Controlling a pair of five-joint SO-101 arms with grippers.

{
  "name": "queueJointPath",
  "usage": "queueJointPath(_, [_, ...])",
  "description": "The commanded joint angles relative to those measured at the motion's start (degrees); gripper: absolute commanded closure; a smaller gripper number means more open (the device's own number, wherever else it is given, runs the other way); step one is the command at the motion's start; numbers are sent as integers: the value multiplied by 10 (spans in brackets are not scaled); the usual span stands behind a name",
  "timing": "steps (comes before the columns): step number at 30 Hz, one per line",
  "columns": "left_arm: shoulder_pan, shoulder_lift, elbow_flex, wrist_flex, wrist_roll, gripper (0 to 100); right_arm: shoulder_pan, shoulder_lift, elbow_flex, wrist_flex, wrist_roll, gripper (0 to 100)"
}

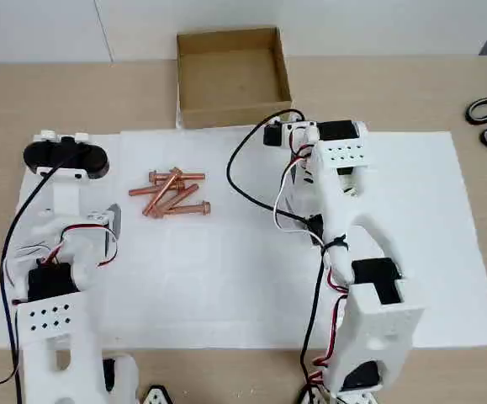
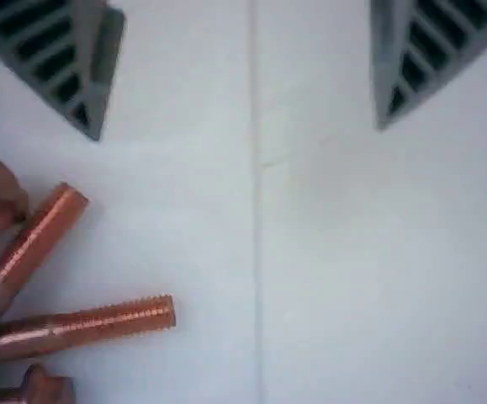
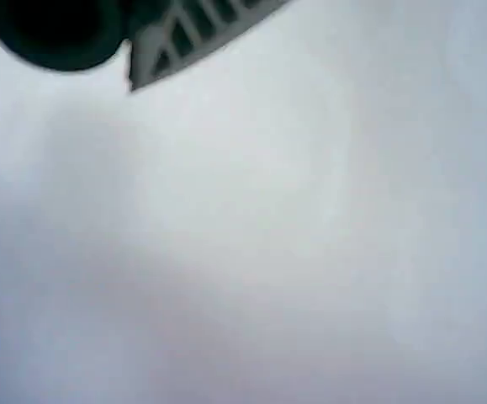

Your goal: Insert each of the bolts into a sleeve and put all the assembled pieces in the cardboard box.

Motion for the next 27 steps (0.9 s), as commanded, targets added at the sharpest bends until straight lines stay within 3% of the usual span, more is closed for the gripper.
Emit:
queueJointPath(1, [4, -4, -9, -10, 4, 800, 0, -37, -20, 8, 7, 890])
queueJointPath(8, [3, -4, -8, -9, 4, 800, 0, -36, -20, 7, 8, 832])
queueJointPath(27, [3, -4, -8, -9, 4, 800, 0, -7, -18, -29, 18, 833])
